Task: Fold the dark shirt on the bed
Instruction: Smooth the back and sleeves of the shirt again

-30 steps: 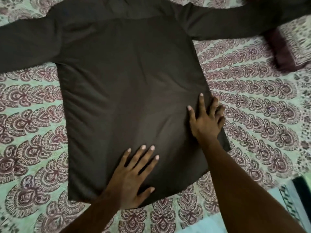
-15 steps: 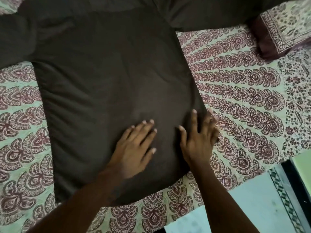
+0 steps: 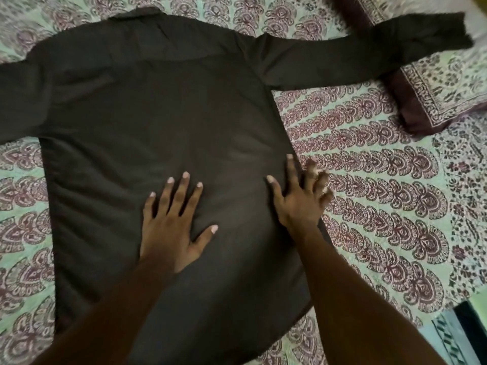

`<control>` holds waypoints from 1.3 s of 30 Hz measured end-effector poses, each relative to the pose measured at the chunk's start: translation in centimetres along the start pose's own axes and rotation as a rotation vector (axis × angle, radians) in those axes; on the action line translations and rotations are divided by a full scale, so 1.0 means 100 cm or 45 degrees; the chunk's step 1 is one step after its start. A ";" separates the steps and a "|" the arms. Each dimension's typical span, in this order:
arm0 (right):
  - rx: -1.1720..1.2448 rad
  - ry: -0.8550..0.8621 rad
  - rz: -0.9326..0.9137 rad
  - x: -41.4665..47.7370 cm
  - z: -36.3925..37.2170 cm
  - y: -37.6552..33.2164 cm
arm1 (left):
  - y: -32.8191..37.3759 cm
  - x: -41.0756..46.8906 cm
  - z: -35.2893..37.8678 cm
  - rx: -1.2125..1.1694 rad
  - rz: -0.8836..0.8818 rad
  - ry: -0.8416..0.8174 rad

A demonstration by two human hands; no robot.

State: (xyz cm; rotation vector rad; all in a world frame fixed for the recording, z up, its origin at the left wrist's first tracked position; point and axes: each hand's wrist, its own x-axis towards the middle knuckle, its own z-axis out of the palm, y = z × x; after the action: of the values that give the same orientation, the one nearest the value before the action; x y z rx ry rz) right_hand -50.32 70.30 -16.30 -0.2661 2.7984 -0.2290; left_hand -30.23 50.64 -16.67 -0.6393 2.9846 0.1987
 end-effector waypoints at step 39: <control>0.000 0.165 0.139 -0.207 0.036 0.065 | 0.010 -0.209 0.017 -0.164 0.598 -0.243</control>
State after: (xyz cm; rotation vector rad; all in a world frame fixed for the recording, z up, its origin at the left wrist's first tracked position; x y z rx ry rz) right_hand -30.94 80.46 -14.68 -0.1016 2.9297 -0.2277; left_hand -11.59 60.21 -16.04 0.0826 2.8977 0.4550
